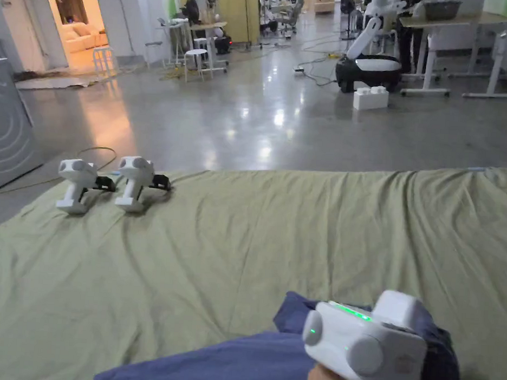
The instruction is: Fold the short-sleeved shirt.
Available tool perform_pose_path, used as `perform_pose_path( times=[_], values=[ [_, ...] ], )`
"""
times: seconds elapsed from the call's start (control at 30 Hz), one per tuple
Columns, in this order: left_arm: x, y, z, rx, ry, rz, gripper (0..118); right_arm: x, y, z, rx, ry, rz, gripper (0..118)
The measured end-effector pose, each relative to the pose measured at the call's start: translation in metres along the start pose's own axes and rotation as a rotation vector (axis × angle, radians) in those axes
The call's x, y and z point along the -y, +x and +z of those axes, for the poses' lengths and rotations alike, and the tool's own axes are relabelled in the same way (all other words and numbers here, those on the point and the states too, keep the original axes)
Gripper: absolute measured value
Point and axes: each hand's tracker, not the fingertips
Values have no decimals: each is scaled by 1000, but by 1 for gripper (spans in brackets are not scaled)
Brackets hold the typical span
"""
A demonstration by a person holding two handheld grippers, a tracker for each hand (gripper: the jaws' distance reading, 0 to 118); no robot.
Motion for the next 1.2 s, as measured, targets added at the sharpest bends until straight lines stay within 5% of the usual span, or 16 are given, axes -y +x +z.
perform_pose_path(
  times=[0.2, 0.3, 0.33, 0.37, 0.4, 0.43, 0.53, 0.7, 0.9, 0.97, 1.0, 1.07, 1.1, 1.2],
  values=[
    [74, 150, -82, 190, -202, -231, 10, 14, 17, 26, 99, -17, 0, 2],
    [100, 162, -78, 206, -235, -166, 17, 22, 20, 32, 84, -33, 23, 2],
    [106, 160, -69, 184, -204, -153, 41, 25, 20, 31, 69, -40, 21, 2],
    [109, 153, -59, 189, -166, -114, 84, 27, 20, 27, 53, -40, 14, 2],
    [109, 148, -51, 217, -155, -82, 107, 27, 18, 23, 37, -39, 6, 2],
    [103, 140, -39, 208, -149, -83, 115, 25, 15, 19, 18, -39, 1, 2],
    [89, 114, 31, 165, 51, -58, 118, 13, -2, 14, -52, 27, 5, 2],
    [78, 83, 190, -109, 394, -82, 118, -24, -31, 15, -148, 157, 59, 2],
    [121, 88, 357, -632, 702, -103, 118, -61, -60, 37, -192, 277, 137, 2],
    [142, 91, 395, -719, 725, -105, 116, -68, -67, 46, -197, 303, 146, 2],
    [148, 93, 406, -721, 737, -102, 104, -69, -66, 47, -199, 313, 148, 2],
    [165, 102, 427, -789, 746, -82, 56, -72, -70, 54, -197, 332, 151, 2],
    [171, 104, 434, -819, 741, -70, 6, -73, -72, 58, -199, 341, 152, 2],
    [187, 111, 446, -842, 747, -49, 1, -73, -80, 69, -202, 378, 160, 2]
  ],
)
